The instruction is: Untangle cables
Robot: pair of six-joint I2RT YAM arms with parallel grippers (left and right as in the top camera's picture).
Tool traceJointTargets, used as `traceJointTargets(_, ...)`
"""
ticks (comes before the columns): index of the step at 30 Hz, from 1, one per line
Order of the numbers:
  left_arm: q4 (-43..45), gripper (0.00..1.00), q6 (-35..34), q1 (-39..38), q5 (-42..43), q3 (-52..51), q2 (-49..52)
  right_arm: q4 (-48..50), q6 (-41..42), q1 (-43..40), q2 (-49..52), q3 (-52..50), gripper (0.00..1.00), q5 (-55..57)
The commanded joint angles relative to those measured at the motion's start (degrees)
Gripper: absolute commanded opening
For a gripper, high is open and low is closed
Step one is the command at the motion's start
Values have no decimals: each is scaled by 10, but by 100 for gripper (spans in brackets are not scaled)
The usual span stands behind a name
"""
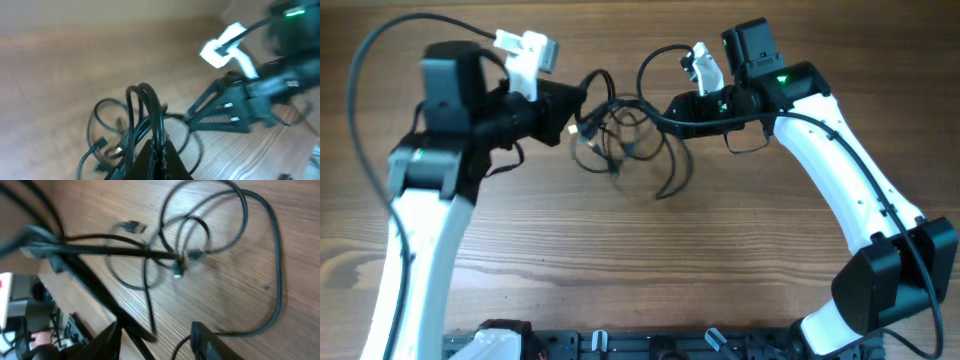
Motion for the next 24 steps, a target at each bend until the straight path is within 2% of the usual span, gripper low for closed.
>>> traceJointTargets(1, -27, 4, 31, -12, -29, 9, -18, 38, -51, -1, -9, 2, 56, -101)
traceJointTargets(3, -33, 4, -24, -25, -29, 9, -17, 68, -64, -1, -9, 2, 61, -100)
traceJointTargets(6, -39, 4, -146, -33, -28, 9, -17, 94, -91, -1, -9, 2, 64, -98)
traceJointTargets(8, -53, 4, -183, -33, -18, 9, -17, 96, -142, 2, -9, 2, 66, -99)
traceJointTargets(10, -64, 4, -187, -33, 19, 9, -17, 90, -203, 11, -9, 2, 66, -99)
traceJointTargets(13, -82, 4, -186, -33, 66, 9, -17, 56, -348, 34, -8, 2, 68, -99)
traceJointTargets(16, -97, 4, -186, -33, 82, 9, -17, 33, -429, 52, -5, 2, 66, -98)
traceJointTargets(19, -99, 4, -186, -33, 122, 9, -17, 31, -457, 56, 4, 2, 62, -108)
traceJointTargets(22, -99, 4, -186, -33, 128, 9, -17, 9, -475, 56, 16, 2, 61, -143)
traceJointTargets(24, -95, 4, -186, -33, 129, 9, -18, -15, -489, 56, 19, 2, 50, -143)
